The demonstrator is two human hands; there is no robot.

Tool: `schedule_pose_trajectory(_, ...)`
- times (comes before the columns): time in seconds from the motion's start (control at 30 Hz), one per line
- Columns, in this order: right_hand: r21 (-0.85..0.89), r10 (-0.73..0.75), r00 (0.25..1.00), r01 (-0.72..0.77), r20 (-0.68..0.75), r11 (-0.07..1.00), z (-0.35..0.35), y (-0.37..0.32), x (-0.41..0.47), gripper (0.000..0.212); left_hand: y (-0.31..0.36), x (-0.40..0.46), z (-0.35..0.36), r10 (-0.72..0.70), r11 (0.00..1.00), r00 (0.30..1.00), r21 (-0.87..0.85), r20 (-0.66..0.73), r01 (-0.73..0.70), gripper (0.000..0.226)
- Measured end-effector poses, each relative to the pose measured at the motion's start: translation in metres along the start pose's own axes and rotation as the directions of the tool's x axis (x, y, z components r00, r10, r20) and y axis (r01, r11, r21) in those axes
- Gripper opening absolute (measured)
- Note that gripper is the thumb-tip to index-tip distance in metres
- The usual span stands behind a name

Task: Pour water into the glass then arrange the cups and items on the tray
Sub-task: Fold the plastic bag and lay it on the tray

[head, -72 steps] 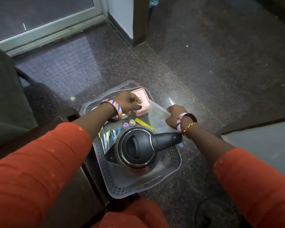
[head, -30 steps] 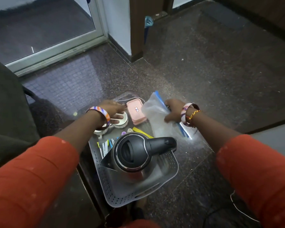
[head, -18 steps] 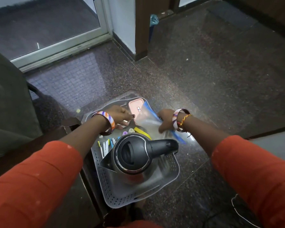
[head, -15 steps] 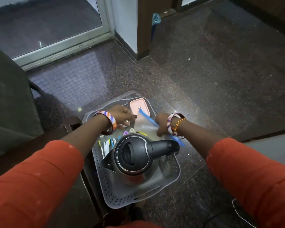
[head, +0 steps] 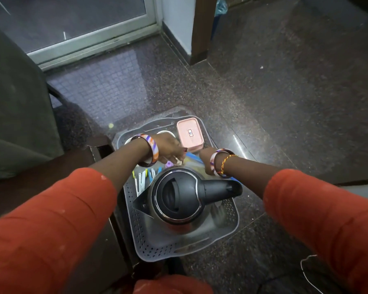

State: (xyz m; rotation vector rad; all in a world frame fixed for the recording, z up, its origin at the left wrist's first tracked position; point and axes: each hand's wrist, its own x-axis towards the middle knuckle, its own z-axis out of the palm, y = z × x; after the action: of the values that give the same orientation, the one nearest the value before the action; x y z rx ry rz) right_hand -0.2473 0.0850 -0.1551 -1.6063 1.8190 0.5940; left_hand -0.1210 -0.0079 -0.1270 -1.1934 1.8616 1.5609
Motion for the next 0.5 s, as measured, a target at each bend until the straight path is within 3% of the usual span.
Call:
schedule_pose_trajectory(0.1,-0.004,0.017,0.999,-0.017,0.034,1.000,-0.005,-0.002,0.001,0.045,-0.005,0.001,-0.004,0.030,0.997,0.997,0.068,-0.067,-0.026,0.020)
schedule_pose_trajectory(0.2,-0.014,-0.002,0.996,0.004,0.089,1.000,-0.017,-0.003,0.005,0.075,-0.013,-0.004,-0.012,0.078,0.973,0.987,0.228,-0.142,-0.044,0.026)
schedule_pose_trajectory(0.3,-0.173,0.025,1.000,-0.024,0.004,0.985,-0.039,-0.008,0.001,0.076,-0.020,-0.017,-0.021,0.098,0.956,0.975,0.290,-0.202,-0.036,0.023)
schedule_pose_trajectory(0.37,-0.255,0.058,0.998,-0.055,0.003,0.965,-0.055,-0.016,-0.006,0.089,-0.025,-0.026,-0.027,0.113,0.944,0.962,0.329,-0.249,-0.026,0.025)
schedule_pose_trajectory(0.43,-0.261,0.072,0.997,-0.068,0.006,0.963,-0.071,-0.028,-0.013,0.100,-0.032,-0.034,-0.033,0.131,0.932,0.950,0.362,-0.284,-0.020,0.028)
schedule_pose_trajectory(0.5,-0.268,0.062,0.997,-0.070,-0.039,0.961,-0.082,-0.040,-0.019,0.093,-0.036,-0.044,-0.038,0.157,0.923,0.935,0.383,-0.317,-0.026,0.037)
